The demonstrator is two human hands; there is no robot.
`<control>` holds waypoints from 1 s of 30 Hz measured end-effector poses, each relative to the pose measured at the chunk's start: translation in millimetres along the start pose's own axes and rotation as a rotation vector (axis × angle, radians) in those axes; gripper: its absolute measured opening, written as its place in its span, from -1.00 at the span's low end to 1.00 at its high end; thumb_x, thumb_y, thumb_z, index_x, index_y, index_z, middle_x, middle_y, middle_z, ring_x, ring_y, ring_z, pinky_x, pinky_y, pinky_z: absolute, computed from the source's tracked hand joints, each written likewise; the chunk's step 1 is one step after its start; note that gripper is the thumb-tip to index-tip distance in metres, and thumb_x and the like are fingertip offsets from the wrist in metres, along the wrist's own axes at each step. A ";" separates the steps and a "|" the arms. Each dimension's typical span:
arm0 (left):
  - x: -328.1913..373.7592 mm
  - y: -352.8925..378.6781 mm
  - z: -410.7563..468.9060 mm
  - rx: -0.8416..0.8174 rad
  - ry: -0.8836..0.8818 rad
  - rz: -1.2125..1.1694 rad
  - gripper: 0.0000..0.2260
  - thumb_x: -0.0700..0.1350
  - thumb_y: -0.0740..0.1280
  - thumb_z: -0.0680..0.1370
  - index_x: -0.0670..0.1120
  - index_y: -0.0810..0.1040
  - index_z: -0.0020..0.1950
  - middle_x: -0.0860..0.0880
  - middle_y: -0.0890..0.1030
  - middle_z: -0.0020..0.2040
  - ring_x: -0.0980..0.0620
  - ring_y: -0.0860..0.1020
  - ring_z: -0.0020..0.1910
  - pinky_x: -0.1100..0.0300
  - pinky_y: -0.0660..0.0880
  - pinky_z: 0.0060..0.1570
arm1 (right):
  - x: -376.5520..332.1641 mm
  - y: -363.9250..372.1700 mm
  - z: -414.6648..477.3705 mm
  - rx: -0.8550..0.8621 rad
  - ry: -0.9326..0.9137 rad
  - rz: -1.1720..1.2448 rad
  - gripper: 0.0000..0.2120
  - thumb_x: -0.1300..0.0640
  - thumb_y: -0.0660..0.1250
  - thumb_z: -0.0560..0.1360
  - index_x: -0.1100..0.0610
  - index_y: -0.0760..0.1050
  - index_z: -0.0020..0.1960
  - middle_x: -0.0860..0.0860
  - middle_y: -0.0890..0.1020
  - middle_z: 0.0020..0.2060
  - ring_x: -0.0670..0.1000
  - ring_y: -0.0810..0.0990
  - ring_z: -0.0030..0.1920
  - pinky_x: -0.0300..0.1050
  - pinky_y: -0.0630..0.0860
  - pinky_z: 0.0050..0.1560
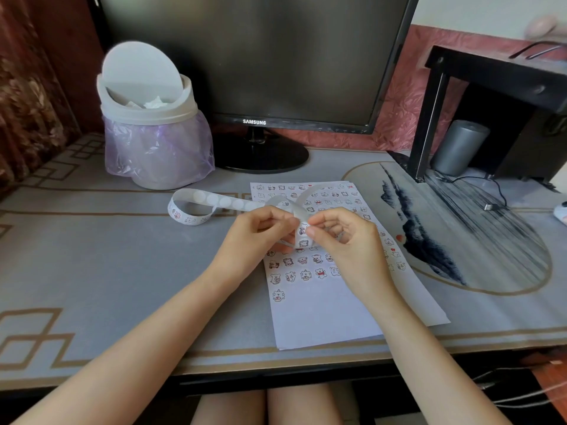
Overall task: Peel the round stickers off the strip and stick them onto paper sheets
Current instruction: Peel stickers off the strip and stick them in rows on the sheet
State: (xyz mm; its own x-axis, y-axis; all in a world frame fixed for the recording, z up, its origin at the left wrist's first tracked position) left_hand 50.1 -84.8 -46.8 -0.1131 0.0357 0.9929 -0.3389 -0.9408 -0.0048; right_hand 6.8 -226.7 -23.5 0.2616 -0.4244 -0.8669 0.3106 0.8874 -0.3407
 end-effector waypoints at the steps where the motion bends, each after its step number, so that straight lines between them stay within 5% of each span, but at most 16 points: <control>1: -0.3 -0.4 0.0 0.000 0.002 0.008 -0.88 -0.17 0.36 0.54 -0.23 0.59 -0.07 -0.04 0.62 -0.30 0.09 0.60 -0.26 0.20 0.59 -0.13 | 0.0 -0.2 0.0 0.002 0.001 0.001 -0.86 0.23 0.46 0.41 0.00 0.59 -0.13 -0.10 0.64 -0.25 -0.03 0.57 -0.21 -0.13 0.52 -0.11; 8: -1.2 -1.1 0.2 0.006 -0.004 0.031 -0.94 -0.19 0.36 0.53 -0.17 0.60 -0.11 -0.05 0.64 -0.29 0.07 0.61 -0.24 0.10 0.59 0.00 | -0.7 0.1 -0.5 0.001 0.011 0.024 -0.84 0.25 0.45 0.41 -0.01 0.60 -0.15 -0.08 0.65 -0.28 0.02 0.59 -0.22 -0.09 0.54 -0.11; 12: -0.5 -0.6 0.3 0.006 -0.007 0.029 -0.91 -0.17 0.37 0.52 -0.17 0.62 -0.11 -0.06 0.64 -0.27 0.05 0.61 -0.21 0.07 0.57 0.06 | -0.3 0.6 0.0 -0.005 0.011 0.020 -0.83 0.25 0.46 0.41 -0.01 0.59 -0.17 -0.08 0.64 -0.29 -0.09 0.56 -0.26 -0.26 0.47 -0.18; 24: -8.5 -2.6 0.4 0.027 -0.073 0.033 -0.89 -0.16 0.36 0.54 -0.16 0.60 -0.16 0.00 0.63 -0.33 0.05 0.62 -0.26 0.13 0.61 -0.03 | -8.6 1.8 -5.1 -0.047 -0.063 -0.160 -0.92 0.19 0.45 0.42 0.04 0.58 -0.20 -0.11 0.55 -0.17 -0.08 0.48 -0.20 -0.36 0.32 -0.20; 30: -12.0 -3.5 0.7 0.042 -0.113 0.025 -0.88 -0.19 0.34 0.55 -0.17 0.58 -0.18 0.05 0.62 -0.38 0.11 0.60 -0.33 0.17 0.62 -0.12 | -19.7 -4.1 -17.2 -0.082 0.004 -0.022 -0.91 0.20 0.44 0.42 0.04 0.59 -0.19 -0.16 0.60 -0.24 -0.17 0.50 -0.30 -0.33 0.33 -0.25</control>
State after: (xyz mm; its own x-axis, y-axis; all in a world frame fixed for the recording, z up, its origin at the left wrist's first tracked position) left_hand 53.2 -82.2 -58.6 -0.0139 -0.0236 0.9996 -0.2980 -0.9542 -0.0267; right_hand -15.4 -218.9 -11.3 0.2521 -0.4438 -0.8599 0.2405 0.8895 -0.3886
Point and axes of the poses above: each hand's wrist, its own z-axis towards the middle knuckle, its own y-axis out of the palm, x = y × z, the point moved 8 cm from there along z, towards the middle knuckle
